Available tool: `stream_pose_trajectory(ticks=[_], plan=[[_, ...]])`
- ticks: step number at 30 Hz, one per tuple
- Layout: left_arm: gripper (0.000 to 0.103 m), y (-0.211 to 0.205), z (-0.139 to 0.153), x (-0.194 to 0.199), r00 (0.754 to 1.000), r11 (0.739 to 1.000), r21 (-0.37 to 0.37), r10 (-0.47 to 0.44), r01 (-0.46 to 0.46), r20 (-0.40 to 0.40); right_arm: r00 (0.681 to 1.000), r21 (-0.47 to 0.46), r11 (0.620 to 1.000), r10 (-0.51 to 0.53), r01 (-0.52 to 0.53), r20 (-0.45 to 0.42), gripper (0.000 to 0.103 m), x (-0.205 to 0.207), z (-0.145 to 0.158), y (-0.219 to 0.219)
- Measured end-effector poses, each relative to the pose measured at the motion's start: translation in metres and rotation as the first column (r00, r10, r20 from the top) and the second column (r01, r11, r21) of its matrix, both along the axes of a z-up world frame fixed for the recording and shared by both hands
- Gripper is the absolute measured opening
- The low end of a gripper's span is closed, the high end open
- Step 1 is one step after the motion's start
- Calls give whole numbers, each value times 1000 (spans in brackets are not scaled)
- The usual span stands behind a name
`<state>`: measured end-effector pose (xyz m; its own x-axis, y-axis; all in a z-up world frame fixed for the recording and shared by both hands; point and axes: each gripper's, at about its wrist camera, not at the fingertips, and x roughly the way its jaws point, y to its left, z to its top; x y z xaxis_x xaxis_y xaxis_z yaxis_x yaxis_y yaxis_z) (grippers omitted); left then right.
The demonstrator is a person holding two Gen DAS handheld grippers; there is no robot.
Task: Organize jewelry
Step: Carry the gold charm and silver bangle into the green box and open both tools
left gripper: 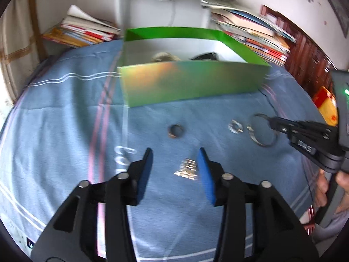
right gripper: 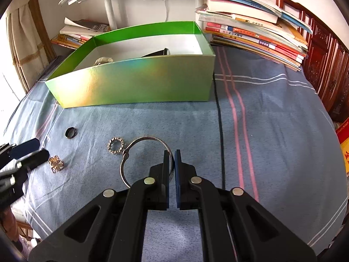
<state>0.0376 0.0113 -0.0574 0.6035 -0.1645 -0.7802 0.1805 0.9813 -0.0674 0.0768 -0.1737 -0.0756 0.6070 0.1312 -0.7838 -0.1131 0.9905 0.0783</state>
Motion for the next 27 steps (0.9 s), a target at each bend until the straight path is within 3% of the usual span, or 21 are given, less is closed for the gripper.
stream_pose_trajectory(ticks=[4, 6, 8, 14, 18, 23, 27], plan=[[46, -10, -14, 3, 999, 1000, 28, -14, 15, -42, 1000, -1, 1000, 0, 0, -3, 5, 0, -1, 0], [38, -12, -18, 4, 998, 999, 34, -11, 13, -57, 1000, -1, 1000, 0, 0, -3, 5, 0, -1, 0], [22, -12, -22, 6, 997, 999, 38, -6, 9, -74, 1000, -1, 1000, 0, 0, -3, 5, 0, -1, 0], [22, -13, -18, 5, 998, 999, 49, 3, 0, -59, 1000, 2, 1000, -2, 2, 4, 5, 0, 2, -1], [22, -7, 5, 9, 1000, 999, 50, 11, -11, 1, 998, 27, 999, 21, -23, 54, 5, 1, 26, -1], [22, 4, 51, 28, 993, 998, 42, 38, -43, 116, 981, 44, 999, 22, -31, 194, 5, 11, 77, -4], [22, 10, 75, 64, 986, 997, 31, 58, -64, 159, 974, 84, 996, 11, -31, 227, 5, 50, 94, -4]])
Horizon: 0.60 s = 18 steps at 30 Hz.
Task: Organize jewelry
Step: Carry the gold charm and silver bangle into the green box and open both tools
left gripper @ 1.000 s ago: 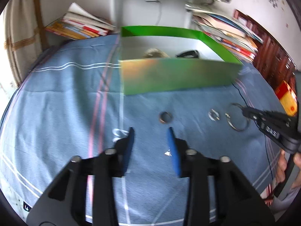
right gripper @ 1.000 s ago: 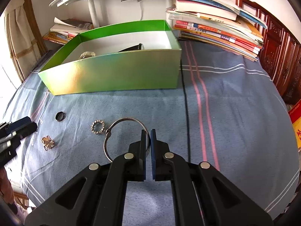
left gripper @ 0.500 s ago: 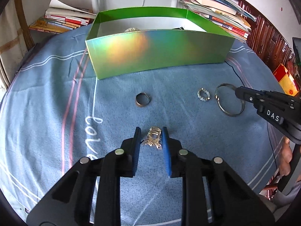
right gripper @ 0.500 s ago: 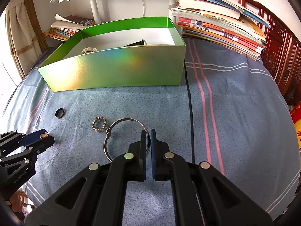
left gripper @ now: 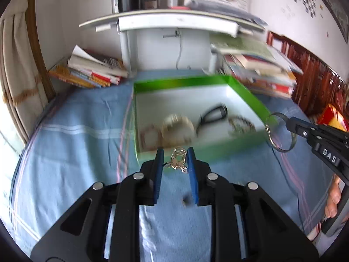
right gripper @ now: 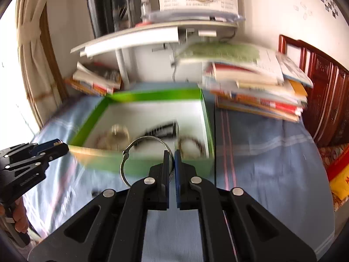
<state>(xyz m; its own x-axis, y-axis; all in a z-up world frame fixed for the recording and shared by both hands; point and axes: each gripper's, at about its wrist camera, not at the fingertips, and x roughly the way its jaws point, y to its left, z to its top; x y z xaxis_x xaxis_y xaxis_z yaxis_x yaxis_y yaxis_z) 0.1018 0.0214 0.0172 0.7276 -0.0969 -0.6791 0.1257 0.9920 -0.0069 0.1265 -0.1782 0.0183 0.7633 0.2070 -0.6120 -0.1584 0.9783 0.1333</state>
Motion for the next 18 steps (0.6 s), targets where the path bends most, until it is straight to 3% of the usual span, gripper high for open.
stream_pose_trajectory(ticks=[3, 9, 11, 12, 13, 14, 18], plan=[[22, 0, 0, 38, 999, 999, 25, 33, -33, -4, 999, -3, 1000, -13, 12, -50, 5, 39, -10, 6], [22, -2, -31, 94, 991, 996, 60, 78, -72, -111, 985, -20, 999, -48, 45, -169, 5, 87, -47, 15], [25, 0, -39, 100, 988, 995, 56, 88, -81, -130, 984, -8, 999, -48, 47, -172, 7, 87, -51, 13], [33, 1, -41, 100, 987, 995, 52, 95, -89, -132, 984, 6, 999, -50, 52, -169, 11, 84, -49, 10], [52, 2, -40, 98, 986, 993, 50, 108, -102, -126, 986, 19, 999, -46, 50, -161, 19, 79, -47, 8], [55, 3, -39, 94, 987, 993, 49, 113, -108, -114, 988, 30, 998, -42, 47, -146, 22, 71, -42, 4], [55, 2, -23, 57, 992, 994, 46, 105, -102, -65, 994, 40, 999, -1, 6, -109, 26, 22, -30, -6]])
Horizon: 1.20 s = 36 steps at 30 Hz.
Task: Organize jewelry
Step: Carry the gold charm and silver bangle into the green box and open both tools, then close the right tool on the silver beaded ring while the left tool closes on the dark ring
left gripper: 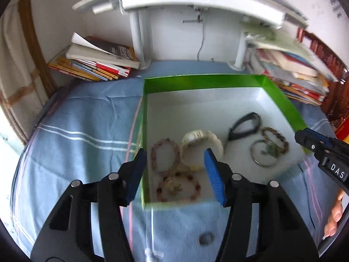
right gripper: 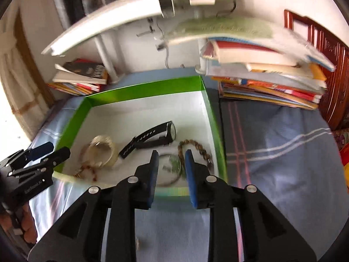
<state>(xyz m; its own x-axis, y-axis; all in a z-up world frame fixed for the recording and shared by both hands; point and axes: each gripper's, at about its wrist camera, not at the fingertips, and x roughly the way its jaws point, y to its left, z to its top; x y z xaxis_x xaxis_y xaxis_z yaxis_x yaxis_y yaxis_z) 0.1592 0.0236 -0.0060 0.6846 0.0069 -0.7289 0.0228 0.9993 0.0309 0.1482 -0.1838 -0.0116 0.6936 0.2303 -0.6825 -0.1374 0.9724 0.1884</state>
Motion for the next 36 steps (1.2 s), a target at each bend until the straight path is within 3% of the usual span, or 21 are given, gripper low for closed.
stream_pose_trajectory(ticks=[4, 7, 13, 25, 28, 31, 36], plan=[[64, -5, -1, -55, 999, 999, 16, -38, 37, 29, 994, -19, 996, 84, -86, -75, 26, -35, -25, 8], [64, -10, -28, -71, 998, 998, 37, -46, 48, -48, 979, -19, 988, 148, -152, -139, 26, -51, -48, 21], [64, -11, -56, -78, 990, 998, 18, -57, 60, -128, 962, -54, 972, 217, -229, -163, 26, -56, -62, 51], [65, -28, -71, -77, 990, 998, -2, -58, 58, -128, 971, -139, 969, 183, -205, -151, 26, -51, -74, 66], [57, -34, -73, -76, 993, 999, -2, -38, 38, -112, 977, -165, 970, 158, -180, -140, 26, -48, -76, 67], [55, -37, -77, -73, 993, 999, 1, -34, 35, -113, 980, -171, 971, 147, -169, -133, 26, -47, -76, 67], [34, -36, -80, -72, 994, 999, -11, -36, 35, -106, 983, -166, 974, 131, -152, -133, 21, -49, -75, 63]])
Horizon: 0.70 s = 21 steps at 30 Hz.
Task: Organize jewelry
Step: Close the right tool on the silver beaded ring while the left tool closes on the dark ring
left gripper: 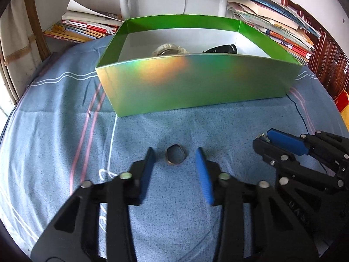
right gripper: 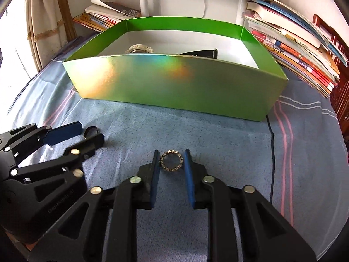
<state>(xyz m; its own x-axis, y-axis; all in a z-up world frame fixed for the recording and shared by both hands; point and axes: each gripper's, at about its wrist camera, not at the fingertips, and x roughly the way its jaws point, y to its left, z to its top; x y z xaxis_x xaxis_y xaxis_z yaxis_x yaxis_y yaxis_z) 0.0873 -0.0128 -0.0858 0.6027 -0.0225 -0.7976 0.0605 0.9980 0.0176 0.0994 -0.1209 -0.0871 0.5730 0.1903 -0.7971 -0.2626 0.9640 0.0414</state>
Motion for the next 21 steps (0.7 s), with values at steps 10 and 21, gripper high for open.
stream_pose_trajectory(ticks=[10, 21], plan=[[20, 6, 1, -12, 1000, 999, -37, -9, 8, -9, 999, 11, 999, -45, 45, -7, 21, -13, 2, -18], [55, 24, 6, -14, 1000, 996, -87, -2, 1, -5, 997, 17, 997, -70, 70, -15, 21, -15, 0, -21]])
